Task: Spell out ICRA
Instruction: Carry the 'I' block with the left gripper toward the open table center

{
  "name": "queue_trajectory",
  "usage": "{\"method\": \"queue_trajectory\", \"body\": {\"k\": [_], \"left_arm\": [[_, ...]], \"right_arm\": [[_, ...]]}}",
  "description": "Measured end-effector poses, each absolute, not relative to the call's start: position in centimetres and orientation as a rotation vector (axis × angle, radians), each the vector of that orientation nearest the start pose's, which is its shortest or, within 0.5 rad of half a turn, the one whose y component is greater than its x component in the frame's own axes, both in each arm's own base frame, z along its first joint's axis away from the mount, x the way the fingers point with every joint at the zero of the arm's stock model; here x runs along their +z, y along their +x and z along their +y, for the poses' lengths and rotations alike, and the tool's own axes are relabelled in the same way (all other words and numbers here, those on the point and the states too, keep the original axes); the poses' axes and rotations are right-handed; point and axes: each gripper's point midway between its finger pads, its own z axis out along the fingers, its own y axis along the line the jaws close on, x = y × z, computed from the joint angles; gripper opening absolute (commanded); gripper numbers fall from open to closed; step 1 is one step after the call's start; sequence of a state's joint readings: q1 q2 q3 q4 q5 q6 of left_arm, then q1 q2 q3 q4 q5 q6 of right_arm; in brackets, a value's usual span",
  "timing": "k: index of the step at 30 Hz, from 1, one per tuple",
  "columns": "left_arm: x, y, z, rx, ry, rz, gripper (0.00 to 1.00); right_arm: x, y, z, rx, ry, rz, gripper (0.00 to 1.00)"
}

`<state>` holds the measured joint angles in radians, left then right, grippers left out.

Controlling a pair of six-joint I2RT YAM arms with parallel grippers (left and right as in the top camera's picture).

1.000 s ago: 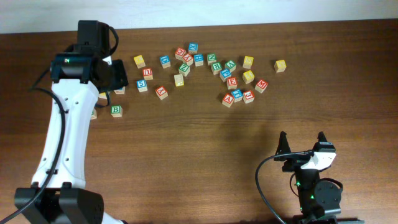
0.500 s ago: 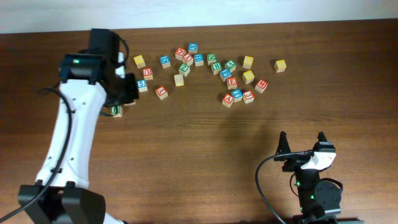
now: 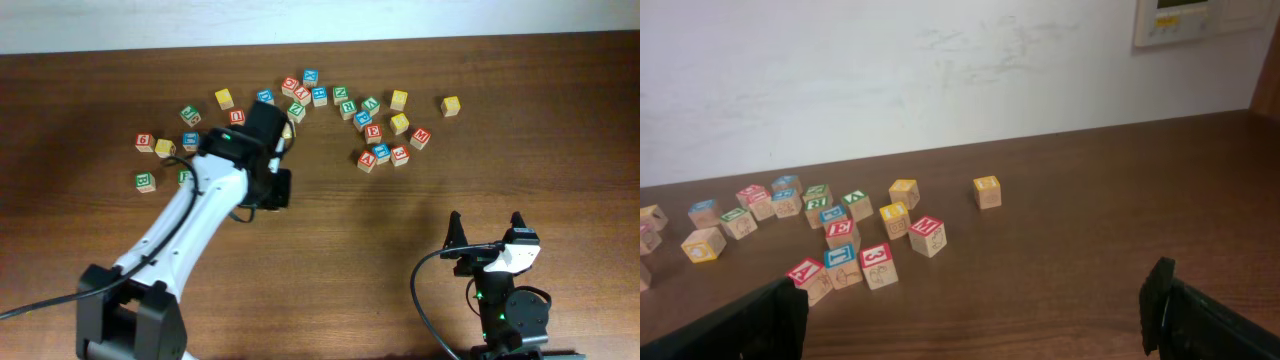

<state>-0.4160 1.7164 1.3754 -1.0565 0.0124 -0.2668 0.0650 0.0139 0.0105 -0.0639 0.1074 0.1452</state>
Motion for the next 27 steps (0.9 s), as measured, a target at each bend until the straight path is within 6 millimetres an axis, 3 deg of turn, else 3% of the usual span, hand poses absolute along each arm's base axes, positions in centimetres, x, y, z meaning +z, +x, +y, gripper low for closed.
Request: {"method": "queue_trajectory", "body": {"k": [8, 14, 19, 23, 27], "left_arm": [[8.0, 31.7, -18.7, -0.166, 0.378, 2.874, 0.13], [6.3, 30.3, -20.3, -0.179, 0.461, 2.859, 0.14], [5.3, 29.5, -20.5, -0.175, 0.485, 2.866, 0.16], [5.2, 30.1, -20.4, -0.161, 0.476, 2.839, 0.16], [5.0, 30.6, -19.2, -0.058, 0.457, 2.819, 0.14]], "right_arm": [[16.0, 24.6, -0.2, 0.073, 0.149, 1.631, 0.98], [16.0, 24.6, -0.2, 0.073, 0.148, 1.632, 0.98], [16.0, 24.6, -0.2, 0.073, 0.148, 1.632, 0.98], [16.0, 24.6, -0.2, 0.072, 0.148, 1.632, 0.98], [16.0, 24.6, -0.2, 0.073, 0.148, 1.632, 0.98]]}}
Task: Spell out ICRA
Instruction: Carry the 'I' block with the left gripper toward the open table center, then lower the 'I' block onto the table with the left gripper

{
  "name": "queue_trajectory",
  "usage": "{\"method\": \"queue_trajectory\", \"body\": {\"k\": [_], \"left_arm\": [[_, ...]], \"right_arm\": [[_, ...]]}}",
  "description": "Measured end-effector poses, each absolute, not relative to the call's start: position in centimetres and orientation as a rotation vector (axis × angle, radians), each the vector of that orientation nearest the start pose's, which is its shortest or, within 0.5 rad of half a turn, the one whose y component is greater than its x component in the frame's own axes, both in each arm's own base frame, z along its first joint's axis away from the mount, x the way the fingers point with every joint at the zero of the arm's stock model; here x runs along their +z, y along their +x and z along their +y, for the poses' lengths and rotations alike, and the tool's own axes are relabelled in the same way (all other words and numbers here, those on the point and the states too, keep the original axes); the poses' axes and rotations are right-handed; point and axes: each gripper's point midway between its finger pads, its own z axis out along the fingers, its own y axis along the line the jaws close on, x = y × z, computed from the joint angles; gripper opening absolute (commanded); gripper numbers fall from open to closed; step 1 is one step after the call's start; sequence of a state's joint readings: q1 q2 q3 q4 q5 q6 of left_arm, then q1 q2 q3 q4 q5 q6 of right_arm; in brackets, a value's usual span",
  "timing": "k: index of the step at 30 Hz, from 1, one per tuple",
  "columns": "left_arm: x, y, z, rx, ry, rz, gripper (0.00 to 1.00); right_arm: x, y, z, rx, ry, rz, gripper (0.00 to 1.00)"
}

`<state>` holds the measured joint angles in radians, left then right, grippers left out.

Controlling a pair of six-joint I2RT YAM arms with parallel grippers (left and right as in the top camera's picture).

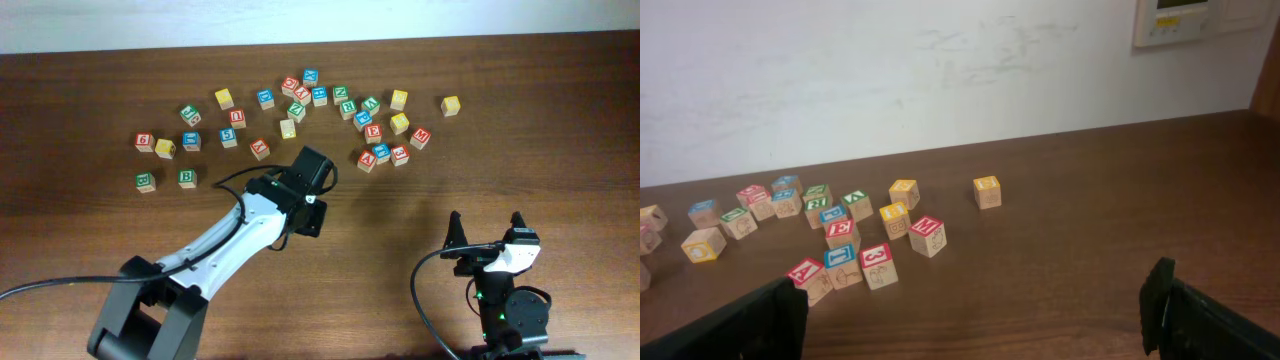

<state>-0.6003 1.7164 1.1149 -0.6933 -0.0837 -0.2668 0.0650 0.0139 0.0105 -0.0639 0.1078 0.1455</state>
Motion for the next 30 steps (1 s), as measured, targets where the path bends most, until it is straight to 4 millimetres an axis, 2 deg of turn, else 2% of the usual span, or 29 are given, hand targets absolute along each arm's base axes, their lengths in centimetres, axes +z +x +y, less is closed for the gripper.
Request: {"method": "queue_trajectory", "body": {"k": [3, 6, 20, 26, 27, 28, 29, 30], "left_arm": [[4.4, 30.6, -18.0, 0.026, 0.432, 2.820, 0.16], [4.0, 30.4, -17.1, 0.075, 0.336, 2.845, 0.19], [3.4, 31.6, -12.9, 0.136, 0.073, 2.891, 0.24], [3.3, 31.2, -12.4, 0.147, 0.008, 2.911, 0.27], [3.3, 31.2, -12.4, 0.145, -0.008, 2.910, 0.30], [3.3, 31.2, -12.4, 0.143, -0.023, 2.910, 0.38], [3.3, 31.2, -12.4, 0.142, -0.030, 2.910, 0.52], [3.3, 31.2, -12.4, 0.142, -0.040, 2.910, 0.60]], "right_arm": [[16.0, 24.6, -0.2, 0.073, 0.149, 1.631, 0.98], [16.0, 24.6, -0.2, 0.073, 0.148, 1.632, 0.98], [16.0, 24.6, -0.2, 0.073, 0.148, 1.632, 0.98], [16.0, 24.6, -0.2, 0.073, 0.149, 1.631, 0.98], [16.0, 24.6, -0.2, 0.073, 0.148, 1.632, 0.98], [16.0, 24.6, -0.2, 0.073, 0.148, 1.632, 0.98], [16.0, 24.6, -0.2, 0.072, 0.148, 1.632, 0.98], [16.0, 24.6, -0.2, 0.073, 0.148, 1.632, 0.98]]}}
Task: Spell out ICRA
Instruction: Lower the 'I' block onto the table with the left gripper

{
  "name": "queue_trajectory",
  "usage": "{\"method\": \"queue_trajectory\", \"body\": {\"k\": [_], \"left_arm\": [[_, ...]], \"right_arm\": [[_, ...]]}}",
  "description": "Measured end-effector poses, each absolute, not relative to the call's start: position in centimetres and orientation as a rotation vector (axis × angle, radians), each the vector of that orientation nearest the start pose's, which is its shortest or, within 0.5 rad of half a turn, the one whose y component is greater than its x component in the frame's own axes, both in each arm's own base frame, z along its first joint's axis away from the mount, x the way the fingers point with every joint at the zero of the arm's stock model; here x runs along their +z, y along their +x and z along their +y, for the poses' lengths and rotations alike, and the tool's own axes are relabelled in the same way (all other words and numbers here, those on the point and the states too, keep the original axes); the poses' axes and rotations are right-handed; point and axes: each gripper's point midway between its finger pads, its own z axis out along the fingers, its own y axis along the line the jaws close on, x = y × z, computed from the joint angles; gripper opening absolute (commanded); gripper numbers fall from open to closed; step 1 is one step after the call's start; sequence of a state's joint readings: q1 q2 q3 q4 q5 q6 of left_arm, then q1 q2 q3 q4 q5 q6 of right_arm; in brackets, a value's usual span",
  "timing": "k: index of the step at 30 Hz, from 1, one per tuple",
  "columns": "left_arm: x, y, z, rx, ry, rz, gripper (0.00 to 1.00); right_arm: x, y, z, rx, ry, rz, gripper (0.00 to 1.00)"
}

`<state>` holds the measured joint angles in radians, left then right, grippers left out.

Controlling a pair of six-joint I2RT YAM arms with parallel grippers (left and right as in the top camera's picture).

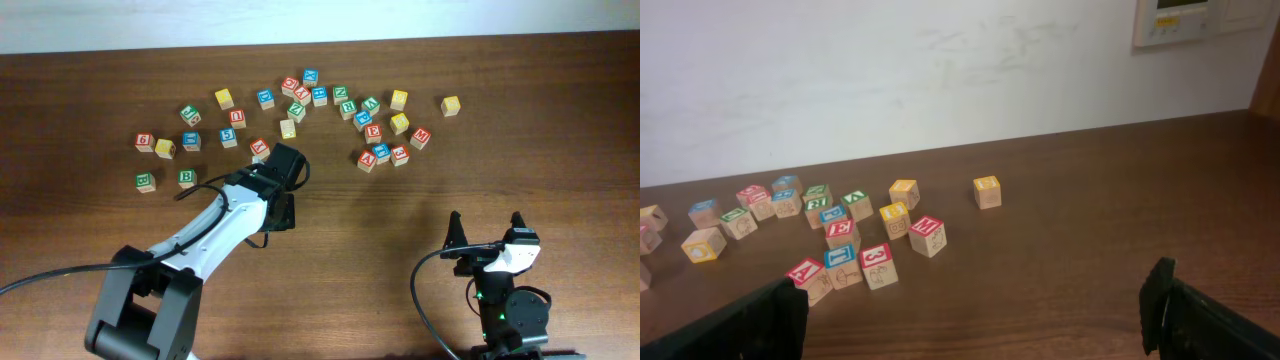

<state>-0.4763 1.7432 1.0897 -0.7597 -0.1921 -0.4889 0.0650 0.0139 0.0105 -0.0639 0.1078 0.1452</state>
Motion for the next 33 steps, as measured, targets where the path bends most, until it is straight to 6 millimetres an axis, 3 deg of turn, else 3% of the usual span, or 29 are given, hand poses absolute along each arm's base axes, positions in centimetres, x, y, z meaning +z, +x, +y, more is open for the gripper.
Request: {"method": "queue_trajectory", "body": {"k": [3, 10, 11, 13, 15, 17, 21, 24, 26, 33], "left_arm": [[3.3, 31.2, -12.4, 0.141, -0.051, 2.910, 0.82], [3.4, 31.8, -12.7, 0.133, 0.032, 2.889, 0.82], [3.4, 32.0, -12.8, 0.131, 0.074, 2.879, 0.89], [3.5, 32.6, -13.1, 0.131, 0.173, 2.853, 0.91], [3.7, 33.1, -13.3, 0.125, 0.209, 2.833, 0.84], [3.8, 33.4, -13.5, 0.120, 0.234, 2.816, 0.66], [4.1, 34.5, -14.1, 0.096, 0.258, 2.765, 0.41], [4.3, 35.0, -14.3, 0.085, 0.266, 2.742, 0.34], [4.3, 35.1, -14.4, 0.080, 0.268, 2.739, 0.21], [4.1, 34.3, -15.5, -0.015, 0.294, 2.774, 0.21]], "right_arm": [[16.0, 24.6, -0.2, 0.073, 0.148, 1.632, 0.98], [16.0, 24.6, -0.2, 0.073, 0.148, 1.632, 0.98], [16.0, 24.6, -0.2, 0.073, 0.148, 1.632, 0.98], [16.0, 24.6, -0.2, 0.073, 0.148, 1.632, 0.98], [16.0, 24.6, -0.2, 0.073, 0.148, 1.632, 0.98], [16.0, 24.6, -0.2, 0.073, 0.148, 1.632, 0.98], [16.0, 24.6, -0.2, 0.073, 0.148, 1.632, 0.98], [16.0, 24.6, -0.2, 0.073, 0.148, 1.632, 0.98], [16.0, 24.6, -0.2, 0.073, 0.148, 1.632, 0.98], [16.0, 24.6, -0.2, 0.073, 0.148, 1.632, 0.98]]}}
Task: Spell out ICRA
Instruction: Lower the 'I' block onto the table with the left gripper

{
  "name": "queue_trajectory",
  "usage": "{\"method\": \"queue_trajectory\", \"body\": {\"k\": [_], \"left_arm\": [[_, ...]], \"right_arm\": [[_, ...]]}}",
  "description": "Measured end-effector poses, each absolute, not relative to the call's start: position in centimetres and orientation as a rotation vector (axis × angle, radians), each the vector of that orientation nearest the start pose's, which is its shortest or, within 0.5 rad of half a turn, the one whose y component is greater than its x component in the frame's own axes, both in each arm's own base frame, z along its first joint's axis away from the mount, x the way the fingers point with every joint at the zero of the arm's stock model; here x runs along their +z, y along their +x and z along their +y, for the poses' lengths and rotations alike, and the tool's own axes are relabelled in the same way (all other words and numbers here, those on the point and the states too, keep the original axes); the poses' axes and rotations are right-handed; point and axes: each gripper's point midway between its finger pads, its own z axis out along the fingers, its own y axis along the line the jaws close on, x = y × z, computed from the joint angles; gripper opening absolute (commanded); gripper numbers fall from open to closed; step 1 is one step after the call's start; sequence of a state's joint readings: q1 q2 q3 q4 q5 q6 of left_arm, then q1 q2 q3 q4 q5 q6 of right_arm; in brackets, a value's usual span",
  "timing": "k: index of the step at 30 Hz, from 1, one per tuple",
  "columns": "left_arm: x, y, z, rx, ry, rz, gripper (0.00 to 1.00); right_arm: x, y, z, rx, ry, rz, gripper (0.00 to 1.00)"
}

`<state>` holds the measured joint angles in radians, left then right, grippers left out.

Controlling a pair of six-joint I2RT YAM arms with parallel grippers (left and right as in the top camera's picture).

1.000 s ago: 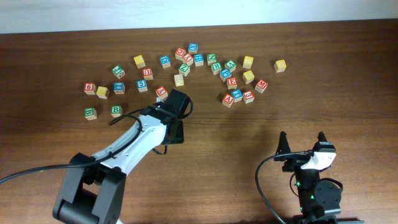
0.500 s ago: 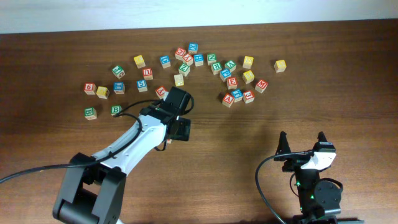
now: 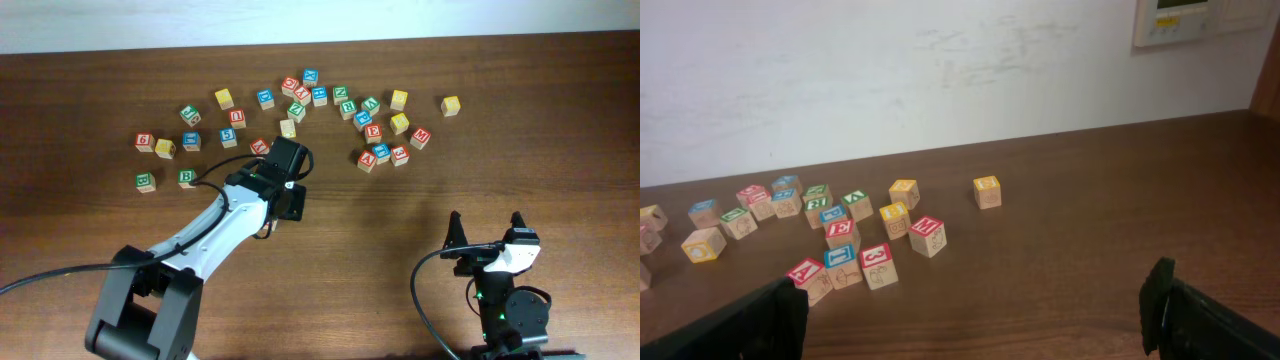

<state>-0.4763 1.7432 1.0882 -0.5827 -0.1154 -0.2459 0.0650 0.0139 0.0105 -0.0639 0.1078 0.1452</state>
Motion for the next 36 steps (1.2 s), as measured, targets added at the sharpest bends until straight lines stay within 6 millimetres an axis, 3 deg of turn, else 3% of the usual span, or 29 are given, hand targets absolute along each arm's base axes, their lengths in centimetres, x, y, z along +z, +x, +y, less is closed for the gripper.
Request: {"method": "queue_trajectory", "body": {"k": [11, 17, 27, 36], "left_arm": [[3.6, 32.9, -15.0, -0.003, 0.309, 2.838, 0.23], [3.5, 32.7, -15.4, -0.038, 0.315, 2.846, 0.18], [3.9, 33.8, -16.1, -0.074, 0.308, 2.797, 0.17], [4.2, 34.5, -16.5, -0.091, 0.302, 2.764, 0.02]], "right_arm": [[16.0, 24.6, -0.2, 0.073, 0.148, 1.632, 0.98], [16.0, 24.6, -0.2, 0.073, 0.148, 1.632, 0.98], [16.0, 24.6, -0.2, 0.073, 0.148, 1.632, 0.98], [16.0, 24.6, -0.2, 0.073, 0.148, 1.632, 0.98]]}}
